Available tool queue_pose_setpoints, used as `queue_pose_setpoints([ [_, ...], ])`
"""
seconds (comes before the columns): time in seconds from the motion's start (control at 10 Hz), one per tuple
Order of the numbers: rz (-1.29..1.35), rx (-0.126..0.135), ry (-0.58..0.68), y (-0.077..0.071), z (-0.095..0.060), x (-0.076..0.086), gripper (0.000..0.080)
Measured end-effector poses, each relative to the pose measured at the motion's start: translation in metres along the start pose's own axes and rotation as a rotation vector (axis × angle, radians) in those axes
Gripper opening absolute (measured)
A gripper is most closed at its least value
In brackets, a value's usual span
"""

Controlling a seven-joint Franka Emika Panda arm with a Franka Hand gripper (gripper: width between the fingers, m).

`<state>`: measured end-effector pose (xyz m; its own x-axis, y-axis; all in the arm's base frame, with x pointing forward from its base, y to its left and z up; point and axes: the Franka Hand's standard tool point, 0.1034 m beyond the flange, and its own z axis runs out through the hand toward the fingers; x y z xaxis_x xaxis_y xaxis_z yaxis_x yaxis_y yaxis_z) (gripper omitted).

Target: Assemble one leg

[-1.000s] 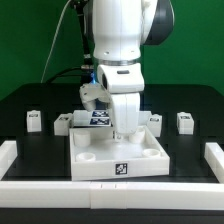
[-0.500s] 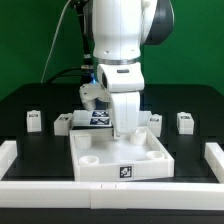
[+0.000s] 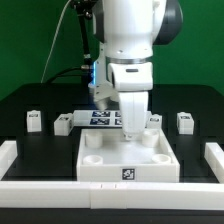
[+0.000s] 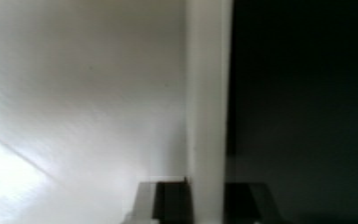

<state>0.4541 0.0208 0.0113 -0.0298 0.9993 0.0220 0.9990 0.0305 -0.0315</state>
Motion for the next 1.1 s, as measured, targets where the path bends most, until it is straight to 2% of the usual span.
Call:
queue_pose_setpoints([
  [0.3, 0.007, -0.019, 0.019, 0.024, 0.001, 0.032, 0.0062],
  [0.6, -0.007, -0.034, 0.029, 0.046, 0.001, 0.054, 0.0062],
  [1.0, -0.005, -0.035, 0.030, 0.047, 0.001, 0.056, 0.0067],
  [1.1, -0.004, -0.034, 0.030, 0.047, 0.001, 0.056, 0.0250],
])
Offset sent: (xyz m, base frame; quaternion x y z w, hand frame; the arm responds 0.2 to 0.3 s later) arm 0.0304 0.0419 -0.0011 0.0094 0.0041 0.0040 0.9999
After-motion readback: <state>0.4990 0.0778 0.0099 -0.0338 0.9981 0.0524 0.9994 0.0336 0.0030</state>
